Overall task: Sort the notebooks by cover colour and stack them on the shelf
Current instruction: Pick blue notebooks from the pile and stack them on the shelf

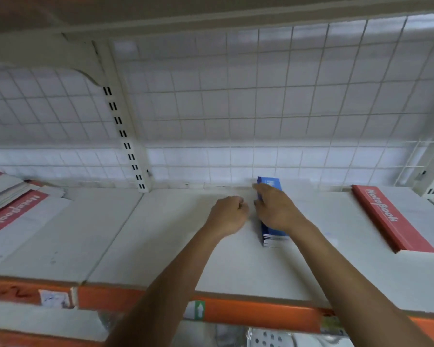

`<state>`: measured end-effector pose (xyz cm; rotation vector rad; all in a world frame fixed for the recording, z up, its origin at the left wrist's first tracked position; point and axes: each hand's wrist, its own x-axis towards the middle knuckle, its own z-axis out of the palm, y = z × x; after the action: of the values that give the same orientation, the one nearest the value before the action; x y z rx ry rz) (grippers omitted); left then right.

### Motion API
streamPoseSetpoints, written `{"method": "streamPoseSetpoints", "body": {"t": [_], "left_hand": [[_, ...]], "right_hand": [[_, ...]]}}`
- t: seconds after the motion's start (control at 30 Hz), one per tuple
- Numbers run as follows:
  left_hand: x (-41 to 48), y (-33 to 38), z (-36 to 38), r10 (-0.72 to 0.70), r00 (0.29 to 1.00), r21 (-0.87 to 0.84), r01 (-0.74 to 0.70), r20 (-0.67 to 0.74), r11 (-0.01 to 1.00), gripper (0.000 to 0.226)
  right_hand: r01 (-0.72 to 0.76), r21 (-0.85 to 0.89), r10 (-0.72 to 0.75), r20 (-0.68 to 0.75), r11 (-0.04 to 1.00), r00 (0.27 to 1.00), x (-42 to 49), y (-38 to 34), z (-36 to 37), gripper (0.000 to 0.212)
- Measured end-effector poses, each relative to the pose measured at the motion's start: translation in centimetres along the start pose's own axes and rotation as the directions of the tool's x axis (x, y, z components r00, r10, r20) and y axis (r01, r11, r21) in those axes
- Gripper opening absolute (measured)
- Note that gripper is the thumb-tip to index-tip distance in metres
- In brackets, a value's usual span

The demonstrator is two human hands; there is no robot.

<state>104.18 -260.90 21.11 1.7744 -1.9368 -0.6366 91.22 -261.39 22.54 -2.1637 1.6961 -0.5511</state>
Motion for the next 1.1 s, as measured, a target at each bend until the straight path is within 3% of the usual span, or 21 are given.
{"method": "streamPoseSetpoints", "body": {"t": [0.1,0.17,0.3,0.43,0.53,0.67,0.9,1.03,1.1], "left_hand": [[-2.9,-0.9,0.1,-0.003,0.982,-0.038,0.011,0.189,0.999,0.015],[-3.7,-0.7,1.0,-0.001,0.970,-0.015,0.005,0.244,1.000,0.022],[-3.3,1.3,2.4,0.027,0.985,0.078,-0.041,0.173,0.996,0.038],[-2.7,2.7,2.6,0.056,0.989,0.236,-0.088,0.138,0.968,0.061],[-2.4,3.1,2.7,0.027,0.987,0.261,-0.068,0.157,0.963,0.053],[-2.1,3.6,2.7,-0.012,0.984,0.285,-0.040,0.178,0.958,0.052],[-2.3,4.2,2.5,-0.064,0.975,0.293,-0.002,0.213,0.956,0.045],[-3.3,4.3,0.7,-0.090,0.967,0.292,0.017,0.238,0.956,0.047],[-3.7,3.9,-0.8,-0.095,0.975,0.311,0.028,0.202,0.950,0.045]], "right_hand": [[0.010,-0.046,-0.013,-0.067,0.999,0.998,-1.3,-0.7,0.8,0.038],[-0.039,-0.100,0.028,-0.117,0.994,0.993,-2.4,-0.6,0.5,0.041],[-0.037,-0.237,0.031,-0.030,0.971,0.999,-4.9,0.8,-0.5,0.056],[-0.147,-0.308,0.172,0.055,0.940,0.984,-6.7,3.7,-1.3,0.078],[-0.257,-0.237,0.279,0.063,0.937,0.958,-7.8,5.4,-2.5,0.082],[-0.259,-0.123,0.271,0.098,0.958,0.958,-8.3,6.4,-3.6,0.066],[-0.318,0.025,0.316,0.063,0.948,0.947,-8.4,7.3,-3.9,0.072],[-0.252,-0.217,0.275,0.081,0.943,0.958,-7.9,5.7,-3.9,0.088],[-0.176,-0.252,0.199,0.065,0.951,0.978,-7.3,3.9,-3.7,0.091]]}}
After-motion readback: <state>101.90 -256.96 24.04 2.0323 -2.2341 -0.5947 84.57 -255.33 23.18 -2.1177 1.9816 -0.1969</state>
